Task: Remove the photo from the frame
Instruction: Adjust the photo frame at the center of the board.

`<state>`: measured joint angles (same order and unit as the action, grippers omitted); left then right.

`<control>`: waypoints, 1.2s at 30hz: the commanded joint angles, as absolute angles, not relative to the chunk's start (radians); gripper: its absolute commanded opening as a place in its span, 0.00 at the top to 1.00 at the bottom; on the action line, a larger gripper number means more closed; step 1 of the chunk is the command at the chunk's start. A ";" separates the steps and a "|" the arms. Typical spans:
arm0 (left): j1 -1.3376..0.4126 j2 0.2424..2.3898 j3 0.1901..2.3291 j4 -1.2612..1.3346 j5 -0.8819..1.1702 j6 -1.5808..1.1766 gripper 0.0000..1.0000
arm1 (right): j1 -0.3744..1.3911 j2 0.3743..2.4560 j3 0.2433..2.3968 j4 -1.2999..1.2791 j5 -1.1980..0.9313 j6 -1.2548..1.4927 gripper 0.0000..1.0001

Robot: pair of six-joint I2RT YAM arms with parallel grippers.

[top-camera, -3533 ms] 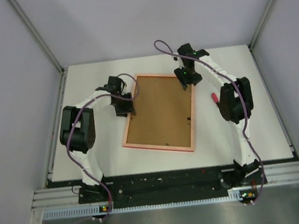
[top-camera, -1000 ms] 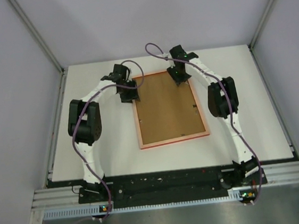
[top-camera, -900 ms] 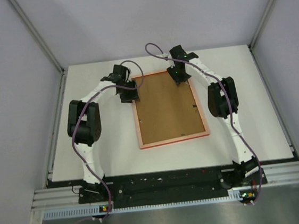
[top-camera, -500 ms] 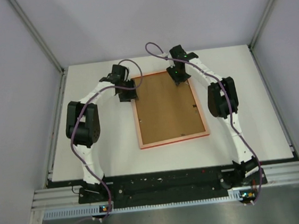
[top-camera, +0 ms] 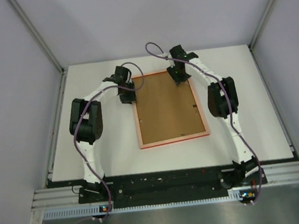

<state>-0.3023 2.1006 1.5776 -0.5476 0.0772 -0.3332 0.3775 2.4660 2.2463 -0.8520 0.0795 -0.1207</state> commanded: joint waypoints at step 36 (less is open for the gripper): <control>-0.307 2.091 1.603 -0.580 0.064 -0.400 0.76 | 0.362 2.418 2.161 -0.876 0.112 -0.065 0.53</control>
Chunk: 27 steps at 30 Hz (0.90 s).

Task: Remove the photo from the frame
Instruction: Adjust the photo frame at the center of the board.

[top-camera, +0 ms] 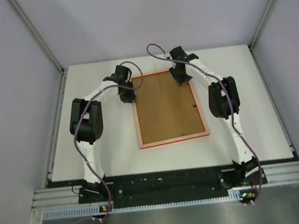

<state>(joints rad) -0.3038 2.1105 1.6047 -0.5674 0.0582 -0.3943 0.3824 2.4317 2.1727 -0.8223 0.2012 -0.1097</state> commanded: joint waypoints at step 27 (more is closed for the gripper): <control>-0.307 2.062 1.603 -0.580 0.084 -0.440 0.78 | 0.307 2.454 2.237 -1.012 -0.159 0.055 0.39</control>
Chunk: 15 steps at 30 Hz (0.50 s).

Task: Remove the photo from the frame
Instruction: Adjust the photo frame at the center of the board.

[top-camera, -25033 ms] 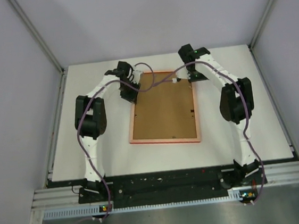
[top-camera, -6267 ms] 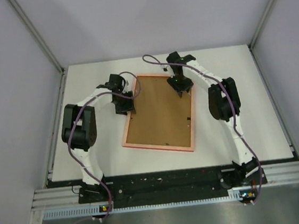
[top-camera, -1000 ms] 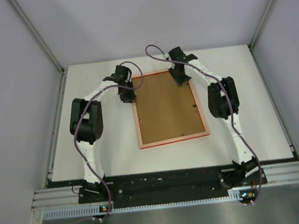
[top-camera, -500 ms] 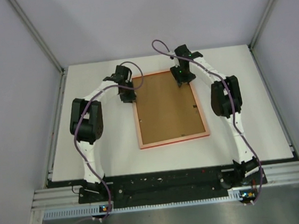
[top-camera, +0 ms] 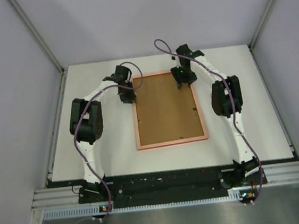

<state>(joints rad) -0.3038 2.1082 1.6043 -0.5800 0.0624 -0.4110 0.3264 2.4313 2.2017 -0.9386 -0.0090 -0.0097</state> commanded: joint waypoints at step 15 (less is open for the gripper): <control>-0.308 2.049 1.598 -0.580 0.089 -0.453 0.78 | 0.236 2.436 2.221 -1.000 -0.256 0.097 0.39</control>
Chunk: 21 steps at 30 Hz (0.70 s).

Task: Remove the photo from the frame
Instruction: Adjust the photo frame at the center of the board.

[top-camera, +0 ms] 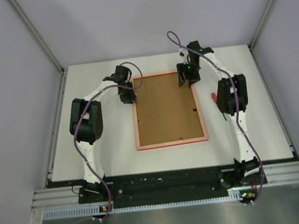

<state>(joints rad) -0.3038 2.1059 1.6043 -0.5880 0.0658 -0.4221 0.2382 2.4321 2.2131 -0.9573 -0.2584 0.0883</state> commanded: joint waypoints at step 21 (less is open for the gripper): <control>-0.308 2.019 1.565 -0.566 0.077 -0.451 0.78 | 0.379 2.384 2.217 -1.040 0.014 -0.031 0.40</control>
<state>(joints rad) -0.3126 2.0899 1.5780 -0.5808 0.0696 -0.4370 0.4091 2.4321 2.2131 -1.0222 0.0803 -0.0525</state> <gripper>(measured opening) 0.273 0.605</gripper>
